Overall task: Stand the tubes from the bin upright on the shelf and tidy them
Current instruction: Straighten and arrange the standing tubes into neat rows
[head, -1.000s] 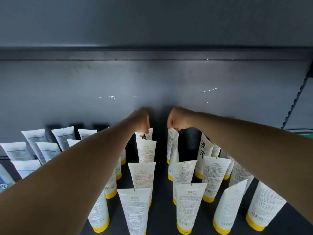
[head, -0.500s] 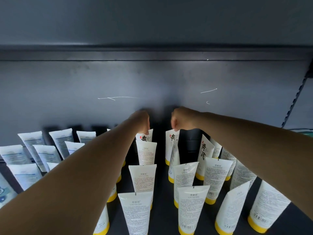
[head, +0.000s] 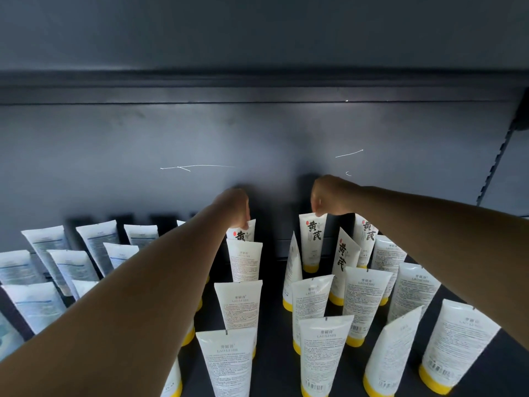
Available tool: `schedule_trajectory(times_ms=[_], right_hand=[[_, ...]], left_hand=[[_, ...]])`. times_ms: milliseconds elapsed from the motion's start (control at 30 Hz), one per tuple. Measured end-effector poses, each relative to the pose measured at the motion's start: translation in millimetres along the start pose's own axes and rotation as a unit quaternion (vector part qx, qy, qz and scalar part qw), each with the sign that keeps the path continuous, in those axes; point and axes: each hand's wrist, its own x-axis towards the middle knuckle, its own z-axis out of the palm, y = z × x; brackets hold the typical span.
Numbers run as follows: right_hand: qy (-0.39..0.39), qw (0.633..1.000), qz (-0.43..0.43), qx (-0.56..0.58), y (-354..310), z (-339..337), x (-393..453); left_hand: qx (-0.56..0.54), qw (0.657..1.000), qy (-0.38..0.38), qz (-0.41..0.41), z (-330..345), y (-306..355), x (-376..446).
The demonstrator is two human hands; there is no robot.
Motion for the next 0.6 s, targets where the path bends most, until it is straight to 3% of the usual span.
schedule_trajectory(times_ms=[267, 600], right_hand=[[-0.035, 0.998, 0.051, 0.014, 3.7, 1.9, -4.4], [-0.023, 1.0, 0.001, 0.017, -1.6, 1.6, -3.9]], left_hand=[[-0.009, 1.0, -0.001, -0.008, 0.3, 0.4, -0.4], [-0.015, 1.0, -0.005, -0.007, -1.5, 0.8, 1.2]])
